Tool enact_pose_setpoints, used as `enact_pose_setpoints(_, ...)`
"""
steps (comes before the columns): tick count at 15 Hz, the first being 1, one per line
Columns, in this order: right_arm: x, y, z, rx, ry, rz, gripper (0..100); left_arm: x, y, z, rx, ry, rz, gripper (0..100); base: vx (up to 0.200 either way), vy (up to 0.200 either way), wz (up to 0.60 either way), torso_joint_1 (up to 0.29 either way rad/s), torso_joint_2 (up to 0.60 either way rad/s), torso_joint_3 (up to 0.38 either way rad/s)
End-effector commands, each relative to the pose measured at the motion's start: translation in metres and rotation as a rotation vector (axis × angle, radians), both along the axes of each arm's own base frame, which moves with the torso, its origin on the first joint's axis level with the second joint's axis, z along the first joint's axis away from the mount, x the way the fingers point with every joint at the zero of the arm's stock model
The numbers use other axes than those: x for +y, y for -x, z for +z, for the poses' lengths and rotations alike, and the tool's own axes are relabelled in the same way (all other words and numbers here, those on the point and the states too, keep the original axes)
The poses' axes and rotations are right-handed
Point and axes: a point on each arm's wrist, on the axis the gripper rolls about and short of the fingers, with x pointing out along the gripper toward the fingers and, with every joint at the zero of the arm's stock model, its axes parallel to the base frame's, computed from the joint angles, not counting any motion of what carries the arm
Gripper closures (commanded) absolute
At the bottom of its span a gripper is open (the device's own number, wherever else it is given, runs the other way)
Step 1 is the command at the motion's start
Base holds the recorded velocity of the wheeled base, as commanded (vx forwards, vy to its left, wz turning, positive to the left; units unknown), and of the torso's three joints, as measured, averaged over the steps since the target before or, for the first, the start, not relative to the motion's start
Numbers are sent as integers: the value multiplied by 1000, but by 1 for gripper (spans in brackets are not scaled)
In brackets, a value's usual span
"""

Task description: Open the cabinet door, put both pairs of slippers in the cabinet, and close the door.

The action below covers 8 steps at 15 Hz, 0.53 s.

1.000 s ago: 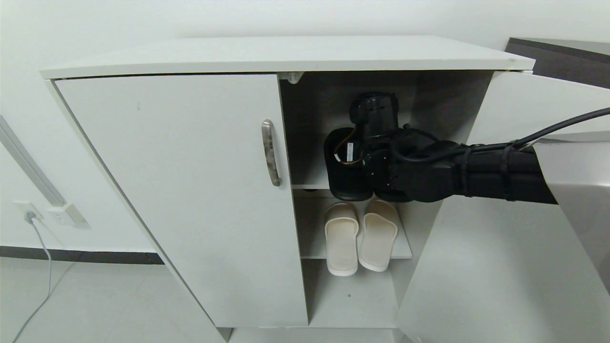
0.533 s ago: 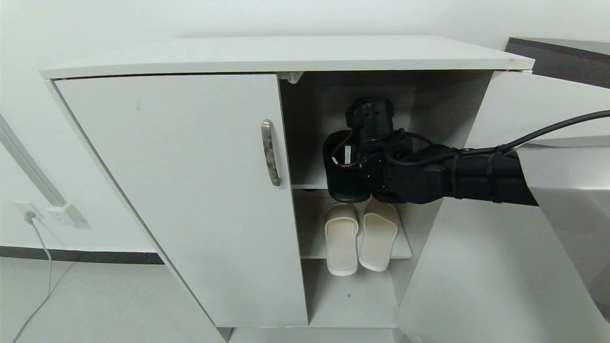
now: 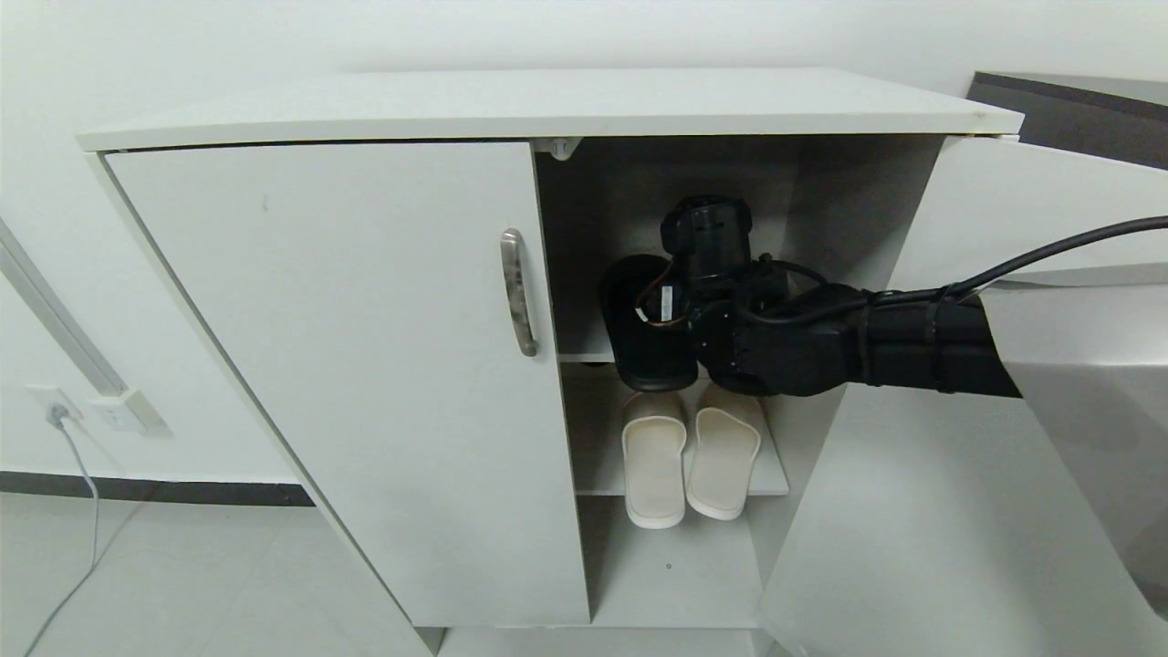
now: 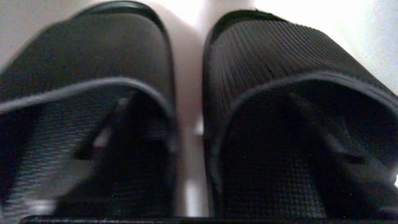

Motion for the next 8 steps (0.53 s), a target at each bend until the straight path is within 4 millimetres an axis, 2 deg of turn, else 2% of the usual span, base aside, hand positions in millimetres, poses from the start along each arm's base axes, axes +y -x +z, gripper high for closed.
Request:
enact_pose_setpoints(1, -2, 16, 9, 4, 2, 19, 0, 0, 0, 0, 2, 0, 0, 100, 0, 0, 0, 0, 0, 0)
enact_pose_setpoints(4, -3, 57, 24, 8, -10, 74, 0, 0, 0, 0, 2, -1, 0, 100, 0, 0, 0, 0, 0, 0)
enact_pose_setpoints(6, -7, 76, 31, 9, -9, 93, 0, 0, 0, 0, 2, -1, 0, 100, 0, 0, 0, 0, 0, 0)
enact_pose_setpoints(8, -10, 81, 30, 10, -6, 94, 0, 0, 0, 0, 2, -1, 0, 100, 0, 0, 0, 0, 0, 0)
